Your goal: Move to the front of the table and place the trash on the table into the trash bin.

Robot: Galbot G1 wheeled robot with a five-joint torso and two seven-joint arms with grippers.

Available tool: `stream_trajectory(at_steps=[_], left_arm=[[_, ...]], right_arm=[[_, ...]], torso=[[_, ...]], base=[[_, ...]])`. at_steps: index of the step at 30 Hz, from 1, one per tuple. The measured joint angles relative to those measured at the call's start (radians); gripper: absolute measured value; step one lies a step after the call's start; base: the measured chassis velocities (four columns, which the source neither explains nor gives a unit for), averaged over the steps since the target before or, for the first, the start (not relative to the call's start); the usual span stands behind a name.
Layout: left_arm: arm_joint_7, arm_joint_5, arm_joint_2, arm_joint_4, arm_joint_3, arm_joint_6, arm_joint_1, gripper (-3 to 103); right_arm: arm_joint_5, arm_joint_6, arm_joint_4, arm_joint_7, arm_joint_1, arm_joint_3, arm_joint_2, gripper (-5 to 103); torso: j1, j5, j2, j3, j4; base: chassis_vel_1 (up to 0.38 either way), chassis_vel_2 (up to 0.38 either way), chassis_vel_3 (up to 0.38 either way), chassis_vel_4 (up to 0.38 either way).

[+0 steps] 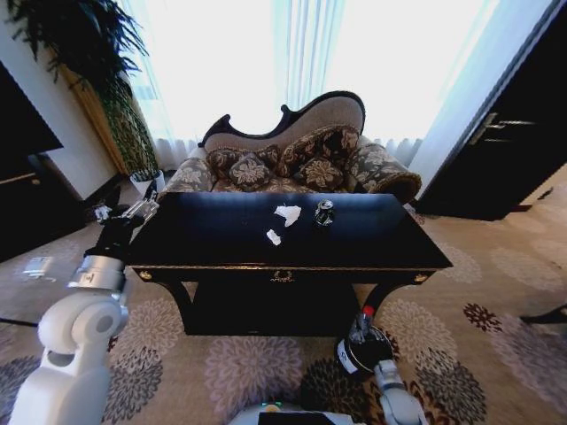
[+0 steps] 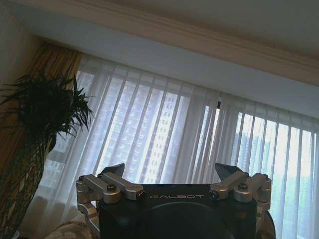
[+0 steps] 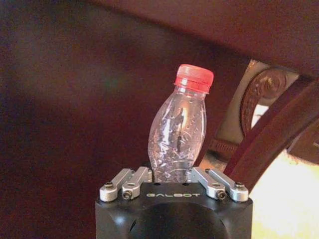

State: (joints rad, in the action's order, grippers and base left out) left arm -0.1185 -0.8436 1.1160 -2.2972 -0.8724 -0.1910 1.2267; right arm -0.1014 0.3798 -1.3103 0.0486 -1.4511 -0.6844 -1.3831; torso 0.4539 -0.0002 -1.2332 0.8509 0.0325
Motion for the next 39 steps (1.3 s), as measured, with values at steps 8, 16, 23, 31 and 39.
stream_trajectory(at_steps=[8,16,23,31,39], left_arm=[[0.010,-0.023,-0.034,0.000,-0.022,0.001,-0.011,100],[0.020,-0.059,-0.073,0.004,-0.078,0.005,-0.007,100],[0.018,-0.072,-0.087,0.007,-0.110,0.005,-0.005,100],[0.008,-0.099,-0.092,-0.016,-0.176,-0.010,0.031,100],[0.006,-0.107,-0.096,-0.010,-0.185,-0.010,0.032,100]], right_arm=[[0.145,-0.030,0.114,-0.043,0.041,0.057,0.011,25],[0.158,-0.015,0.245,-0.067,0.130,0.058,0.033,25],[0.162,0.010,0.371,-0.081,0.247,0.051,0.077,25],[0.120,0.024,0.477,-0.052,0.339,0.041,0.129,25],[0.015,0.004,0.570,-0.021,0.399,0.025,0.182,25]], torso=[[0.000,0.0003,0.000,0.000,0.0002],[0.000,-0.0001,0.000,0.000,0.0001],[0.000,-0.0001,0.000,0.000,0.0002],[0.000,-0.0001,0.000,0.000,0.0000],[0.000,0.0002,0.000,0.000,0.0001]], base=[[0.000,0.000,0.000,0.000],[0.000,0.000,0.000,0.000],[0.000,0.000,0.000,0.000],[0.000,0.000,0.000,0.000],[0.000,0.000,0.000,0.000]])
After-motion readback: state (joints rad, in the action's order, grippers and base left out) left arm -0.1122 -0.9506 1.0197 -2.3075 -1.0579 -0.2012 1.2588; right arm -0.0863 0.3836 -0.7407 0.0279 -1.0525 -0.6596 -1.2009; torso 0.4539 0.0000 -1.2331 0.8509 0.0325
